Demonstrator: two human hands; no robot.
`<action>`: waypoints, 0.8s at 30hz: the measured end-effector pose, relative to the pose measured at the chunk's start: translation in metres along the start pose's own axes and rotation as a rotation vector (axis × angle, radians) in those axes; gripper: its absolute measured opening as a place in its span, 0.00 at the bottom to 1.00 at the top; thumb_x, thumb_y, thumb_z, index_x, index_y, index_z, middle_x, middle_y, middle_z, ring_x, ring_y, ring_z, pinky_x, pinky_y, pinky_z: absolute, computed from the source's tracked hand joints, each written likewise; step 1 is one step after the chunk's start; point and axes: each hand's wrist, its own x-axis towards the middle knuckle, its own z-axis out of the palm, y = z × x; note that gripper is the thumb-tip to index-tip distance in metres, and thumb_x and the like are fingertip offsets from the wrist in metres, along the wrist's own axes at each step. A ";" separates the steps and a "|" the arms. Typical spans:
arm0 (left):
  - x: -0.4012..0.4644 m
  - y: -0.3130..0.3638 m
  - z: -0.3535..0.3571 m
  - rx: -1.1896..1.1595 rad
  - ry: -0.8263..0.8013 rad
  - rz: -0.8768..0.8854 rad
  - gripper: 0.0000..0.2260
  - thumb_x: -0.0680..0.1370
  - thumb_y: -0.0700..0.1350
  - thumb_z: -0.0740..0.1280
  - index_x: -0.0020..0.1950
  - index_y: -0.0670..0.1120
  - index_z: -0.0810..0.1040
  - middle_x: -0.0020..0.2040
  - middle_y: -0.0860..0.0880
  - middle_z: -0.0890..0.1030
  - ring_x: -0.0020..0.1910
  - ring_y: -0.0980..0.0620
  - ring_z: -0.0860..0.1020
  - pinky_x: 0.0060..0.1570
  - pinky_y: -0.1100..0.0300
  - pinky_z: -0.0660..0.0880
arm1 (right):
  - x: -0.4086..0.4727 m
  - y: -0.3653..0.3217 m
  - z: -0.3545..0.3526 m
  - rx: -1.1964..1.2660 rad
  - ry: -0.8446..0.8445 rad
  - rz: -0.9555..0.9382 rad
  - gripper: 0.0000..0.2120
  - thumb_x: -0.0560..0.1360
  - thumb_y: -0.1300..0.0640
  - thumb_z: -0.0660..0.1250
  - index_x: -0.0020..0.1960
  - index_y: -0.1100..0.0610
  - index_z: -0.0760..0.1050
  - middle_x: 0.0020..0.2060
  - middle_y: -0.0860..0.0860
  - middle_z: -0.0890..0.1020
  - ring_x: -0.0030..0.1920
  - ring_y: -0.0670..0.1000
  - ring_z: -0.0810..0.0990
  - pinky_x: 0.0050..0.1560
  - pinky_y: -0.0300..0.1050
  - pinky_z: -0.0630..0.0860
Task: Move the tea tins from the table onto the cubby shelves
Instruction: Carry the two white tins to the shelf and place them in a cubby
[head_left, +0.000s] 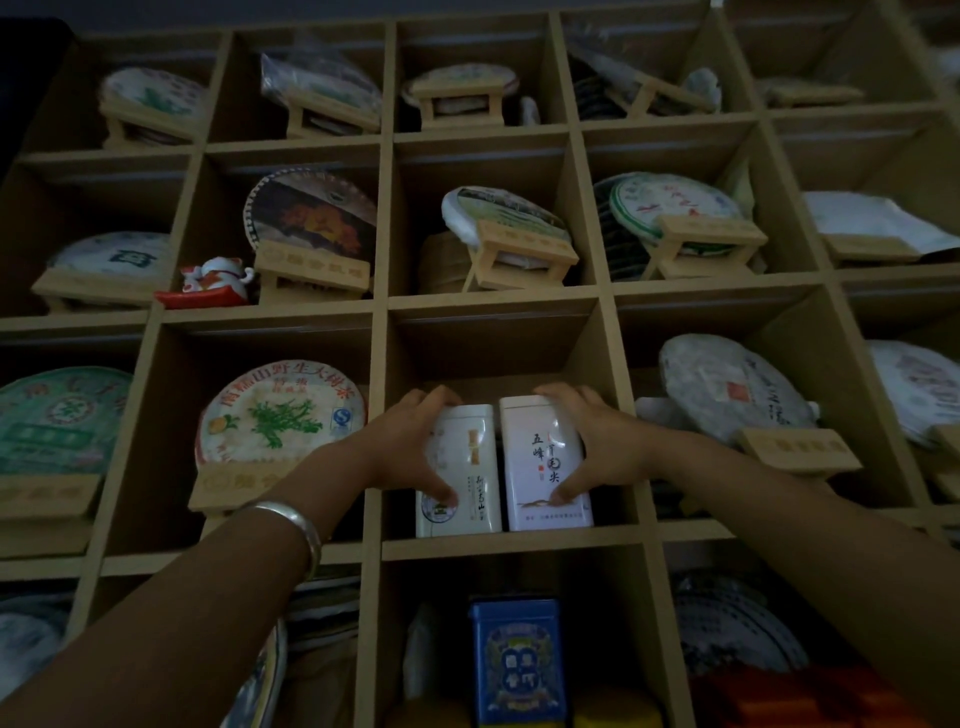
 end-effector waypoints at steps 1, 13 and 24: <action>0.000 0.000 -0.001 -0.002 -0.006 -0.001 0.45 0.52 0.58 0.81 0.61 0.67 0.57 0.57 0.60 0.62 0.56 0.57 0.68 0.45 0.64 0.68 | 0.000 0.000 0.000 -0.003 0.000 0.004 0.57 0.56 0.51 0.82 0.71 0.35 0.47 0.69 0.48 0.59 0.66 0.53 0.65 0.59 0.53 0.76; -0.002 0.008 0.001 0.009 -0.013 -0.006 0.47 0.56 0.54 0.81 0.66 0.63 0.56 0.64 0.54 0.64 0.57 0.56 0.65 0.50 0.61 0.69 | -0.001 -0.007 0.002 -0.002 0.002 0.026 0.57 0.57 0.53 0.82 0.71 0.35 0.46 0.70 0.50 0.59 0.67 0.55 0.66 0.60 0.55 0.75; -0.003 0.020 -0.002 0.068 -0.054 -0.004 0.51 0.56 0.55 0.81 0.67 0.68 0.50 0.67 0.51 0.64 0.62 0.51 0.66 0.53 0.55 0.69 | -0.001 -0.007 0.003 0.021 -0.001 0.060 0.62 0.56 0.52 0.82 0.72 0.36 0.41 0.74 0.51 0.55 0.71 0.56 0.62 0.65 0.56 0.71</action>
